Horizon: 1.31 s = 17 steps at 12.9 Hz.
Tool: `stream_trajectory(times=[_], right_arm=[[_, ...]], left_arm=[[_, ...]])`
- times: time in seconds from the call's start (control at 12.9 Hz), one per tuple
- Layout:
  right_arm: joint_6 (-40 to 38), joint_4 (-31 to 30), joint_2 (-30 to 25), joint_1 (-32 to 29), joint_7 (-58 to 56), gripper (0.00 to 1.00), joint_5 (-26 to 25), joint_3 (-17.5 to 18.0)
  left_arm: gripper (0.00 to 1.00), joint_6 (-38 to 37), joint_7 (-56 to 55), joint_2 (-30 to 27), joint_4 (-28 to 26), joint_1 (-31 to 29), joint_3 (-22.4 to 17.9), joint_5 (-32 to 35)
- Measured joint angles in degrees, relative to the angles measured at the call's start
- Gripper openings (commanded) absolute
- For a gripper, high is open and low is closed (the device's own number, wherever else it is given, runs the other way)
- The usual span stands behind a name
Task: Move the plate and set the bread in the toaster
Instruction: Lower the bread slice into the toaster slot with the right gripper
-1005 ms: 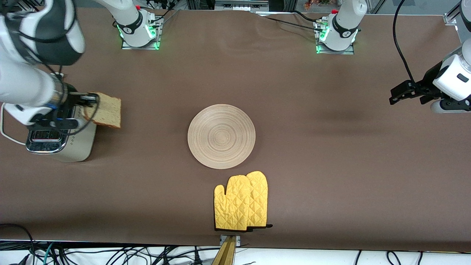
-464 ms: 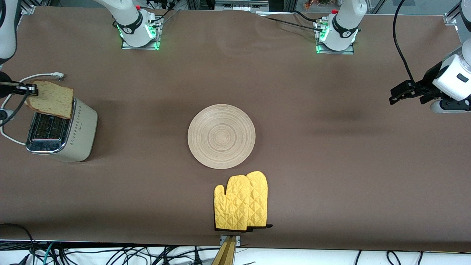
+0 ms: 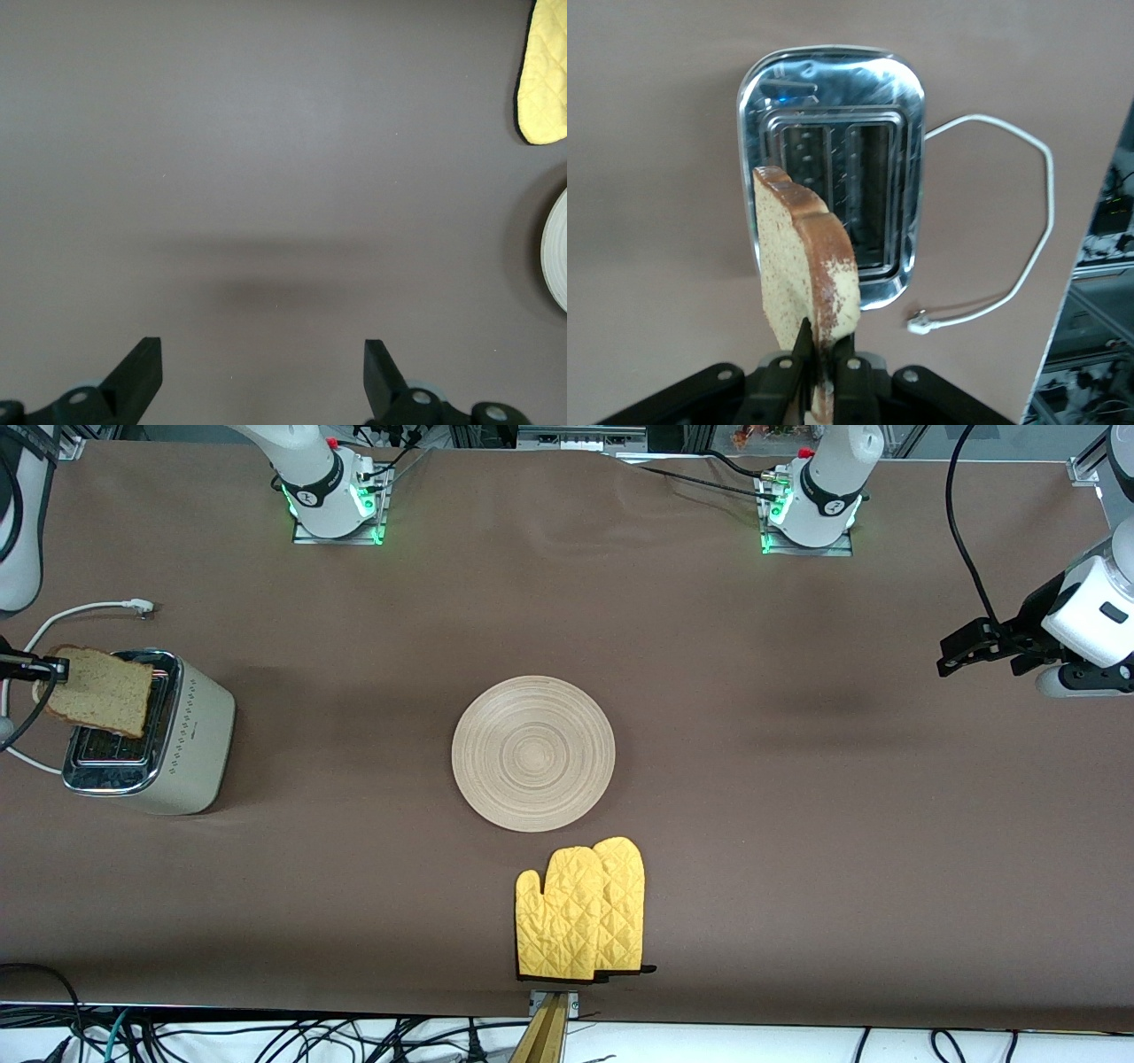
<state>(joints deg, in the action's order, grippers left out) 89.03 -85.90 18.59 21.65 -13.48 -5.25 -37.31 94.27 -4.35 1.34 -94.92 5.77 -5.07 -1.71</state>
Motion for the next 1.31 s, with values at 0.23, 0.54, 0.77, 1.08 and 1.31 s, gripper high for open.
stream_trajectory(times=[0.23, 0.54, 0.77, 1.08, 1.31], right_arm=[[1.4, 0.0, 1.4, -1.2, -1.4, 0.00, -0.2, 0.0], [3.1, 0.0, 2.6, -1.3, -1.7, 0.00, -0.2, 0.1], [3.6, 0.0, 3.8, -1.3, -1.7, 0.00, -0.2, 0.1], [3.5, -0.3, 4.9, -1.4, -1.7, 0.00, -0.2, 0.1], [3.4, -1.0, 5.0, -1.6, -1.7, 0.00, -0.2, 0.1]], left_arm=[[1.00, 0.0, 0.0, 0.0, 0.0, 0.0, 0.0, 0.0], [1.00, 0.0, 0.0, 0.0, 0.0, 0.0, 0.0, 0.0], [1.00, 0.0, 0.0, 0.0, 0.0, 0.0, 0.0, 0.0], [1.00, 0.0, 0.0, 0.0, 0.0, 0.0, 0.0, 0.0], [1.00, 0.0, 0.0, 0.0, 0.0, 0.0, 0.0, 0.0]])
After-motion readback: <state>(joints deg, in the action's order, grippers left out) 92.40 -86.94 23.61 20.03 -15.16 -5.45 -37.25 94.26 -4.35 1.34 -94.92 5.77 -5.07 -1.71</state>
